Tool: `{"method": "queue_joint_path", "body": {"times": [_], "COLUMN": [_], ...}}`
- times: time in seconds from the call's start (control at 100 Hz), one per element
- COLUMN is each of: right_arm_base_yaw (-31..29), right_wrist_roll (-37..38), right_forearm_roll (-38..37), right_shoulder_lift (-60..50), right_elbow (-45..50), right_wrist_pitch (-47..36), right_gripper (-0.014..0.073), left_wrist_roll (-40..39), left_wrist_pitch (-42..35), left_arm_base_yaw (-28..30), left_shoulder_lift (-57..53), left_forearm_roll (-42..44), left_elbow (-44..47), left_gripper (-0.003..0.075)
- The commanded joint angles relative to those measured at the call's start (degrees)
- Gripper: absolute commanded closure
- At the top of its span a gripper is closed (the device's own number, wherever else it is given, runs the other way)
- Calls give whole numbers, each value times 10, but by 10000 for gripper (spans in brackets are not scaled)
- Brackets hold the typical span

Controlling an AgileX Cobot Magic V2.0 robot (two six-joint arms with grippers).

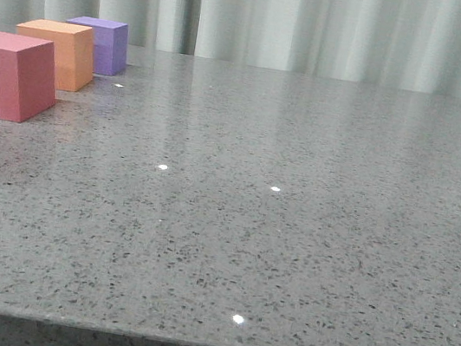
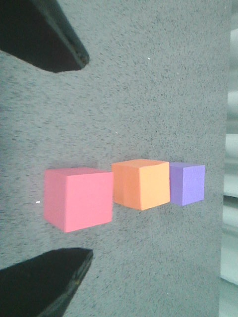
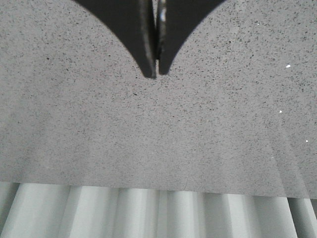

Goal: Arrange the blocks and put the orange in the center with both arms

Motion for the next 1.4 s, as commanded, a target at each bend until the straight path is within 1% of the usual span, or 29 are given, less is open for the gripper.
{"method": "queue_joint_path", "body": {"times": [0.0,0.18,0.23,0.28,0.35,0.4,0.42,0.47,0.49,0.54,0.56,0.59,1.39], "right_arm_base_yaw": [-3,-3,-3,-3,-3,-3,-3,-3,-3,-3,-3,-3,-3], "right_wrist_roll": [-2,-2,-2,-2,-2,-2,-2,-2,-2,-2,-2,-2,-2], "right_forearm_roll": [-13,-13,-13,-13,-13,-13,-13,-13,-13,-13,-13,-13,-13], "right_shoulder_lift": [2,2,2,2,2,2,2,2,2,2,2,2,2], "right_elbow": [-16,-16,-16,-16,-16,-16,-16,-16,-16,-16,-16,-16,-16], "right_wrist_pitch": [-43,-43,-43,-43,-43,-43,-43,-43,-43,-43,-43,-43,-43], "right_gripper": [660,660,660,660,660,660,660,660,660,660,660,660,660], "left_wrist_roll": [0,0,0,0,0,0,0,0,0,0,0,0,0], "left_wrist_pitch": [-54,-56,-56,-56,-56,-56,-56,-56,-55,-55,-55,-55,-52], "left_arm_base_yaw": [1,1,1,1,1,1,1,1,1,1,1,1,1], "left_shoulder_lift": [-60,-170,-195,-216,-242,-256,-261,-270,-272,-275,-275,-275,-275], "left_forearm_roll": [-9,-13,-13,-13,-11,-10,-10,-9,-9,-9,-9,-9,-9], "left_elbow": [28,96,110,122,135,142,143,145,145,145,145,145,145], "left_gripper": [40,45,67,108,204,313,343,470,503,633,664,740,739]}}
